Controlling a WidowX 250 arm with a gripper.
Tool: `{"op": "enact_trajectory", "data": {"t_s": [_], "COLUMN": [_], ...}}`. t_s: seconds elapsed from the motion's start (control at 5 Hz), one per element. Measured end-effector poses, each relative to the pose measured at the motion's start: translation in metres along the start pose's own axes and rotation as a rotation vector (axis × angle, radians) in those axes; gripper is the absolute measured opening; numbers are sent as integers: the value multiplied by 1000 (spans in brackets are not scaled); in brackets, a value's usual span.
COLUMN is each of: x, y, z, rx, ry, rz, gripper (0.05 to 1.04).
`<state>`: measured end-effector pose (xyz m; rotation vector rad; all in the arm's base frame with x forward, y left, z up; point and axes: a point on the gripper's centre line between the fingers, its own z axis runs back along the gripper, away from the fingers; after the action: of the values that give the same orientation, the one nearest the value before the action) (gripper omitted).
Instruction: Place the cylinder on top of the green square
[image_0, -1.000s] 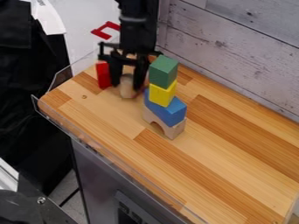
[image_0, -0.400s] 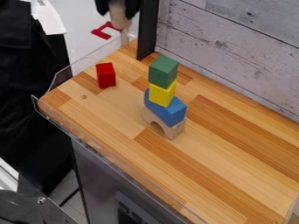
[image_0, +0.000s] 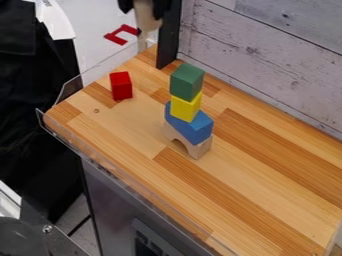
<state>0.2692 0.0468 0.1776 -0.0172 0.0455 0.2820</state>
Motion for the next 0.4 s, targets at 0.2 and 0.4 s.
{"op": "enact_trajectory", "data": {"t_s": [0.2, 0.4], "x": [-3, -8], "y": [-15, -23], "z": [-1, -6], "rx": [-1, 4], "ry": [9, 30], "rz": [-49, -68], "gripper": [526, 526]}}
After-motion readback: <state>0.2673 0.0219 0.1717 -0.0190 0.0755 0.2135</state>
